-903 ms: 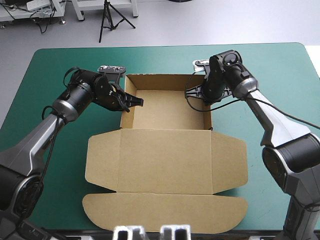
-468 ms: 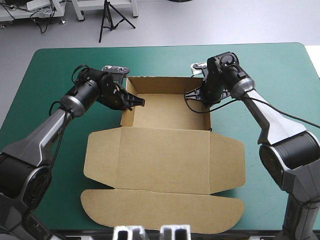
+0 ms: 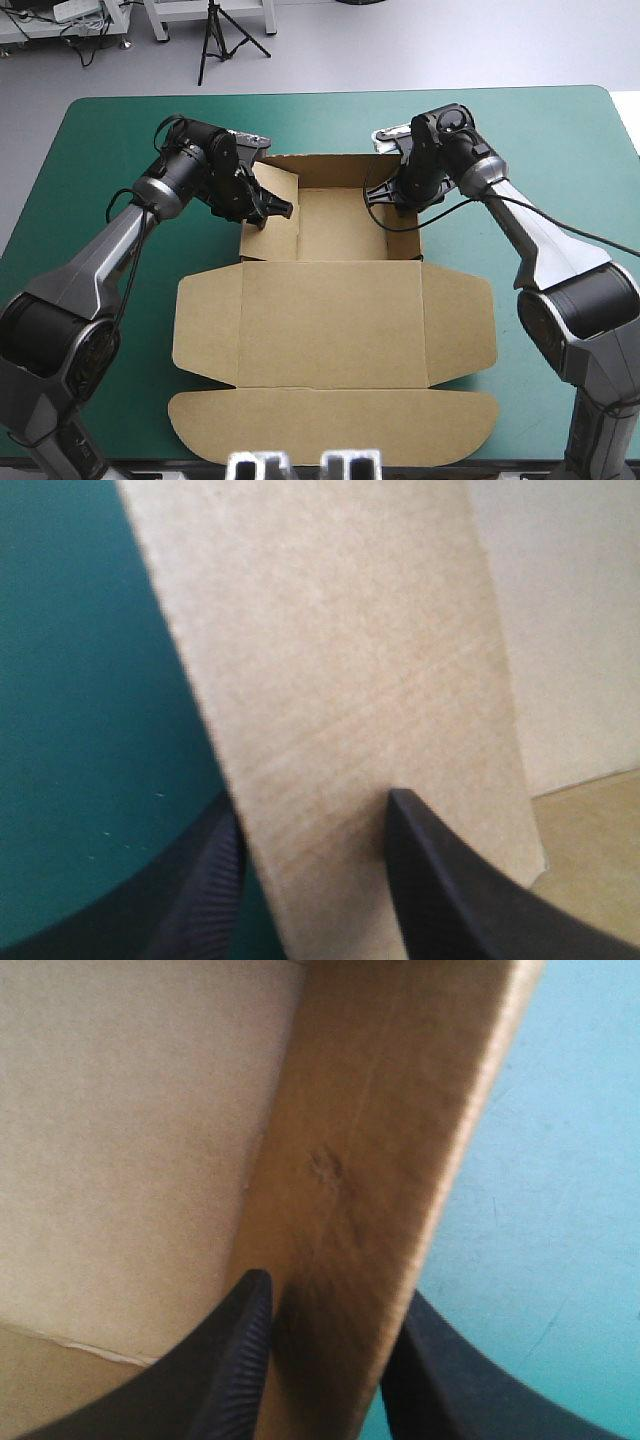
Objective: Fold the box
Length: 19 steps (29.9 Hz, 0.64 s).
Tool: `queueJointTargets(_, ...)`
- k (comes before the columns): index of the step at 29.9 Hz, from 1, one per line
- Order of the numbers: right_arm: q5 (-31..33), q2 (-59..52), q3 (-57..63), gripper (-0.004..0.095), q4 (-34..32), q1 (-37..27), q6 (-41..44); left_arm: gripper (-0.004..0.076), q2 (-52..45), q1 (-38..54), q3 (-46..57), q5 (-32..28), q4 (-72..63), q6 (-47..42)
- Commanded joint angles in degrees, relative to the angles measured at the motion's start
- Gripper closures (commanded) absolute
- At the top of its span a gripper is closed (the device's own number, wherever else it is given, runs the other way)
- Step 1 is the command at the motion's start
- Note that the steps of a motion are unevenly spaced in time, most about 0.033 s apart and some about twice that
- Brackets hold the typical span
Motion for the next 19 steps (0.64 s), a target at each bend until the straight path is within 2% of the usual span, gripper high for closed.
queueJointTargets(1,0.5,-4.5,-3.6,0.0504,-0.5,0.3,-1.1,0.029,-2.8,-0.5,-1.9,0.6,-1.4,0.3)
queueJointTargets(5,0.5,-6.0,-6.6,0.0502,-2.3,0.3,-1.0,0.0283,-2.9,-0.5,-4.2,4.5,0.6,0.3)
queueJointTargets(15,0.5,-11.9,-8.9,0.0503,-4.5,0.3,-1.0,0.0289,-7.2,-0.5,-17.9,4.7,1.1,0.2)
queueJointTargets(19,0.5,-14.5,-8.9,0.0503,-4.0,0.3,-0.4,0.0349,-12.2,-0.5,-20.0,4.7,-2.2,0.3)
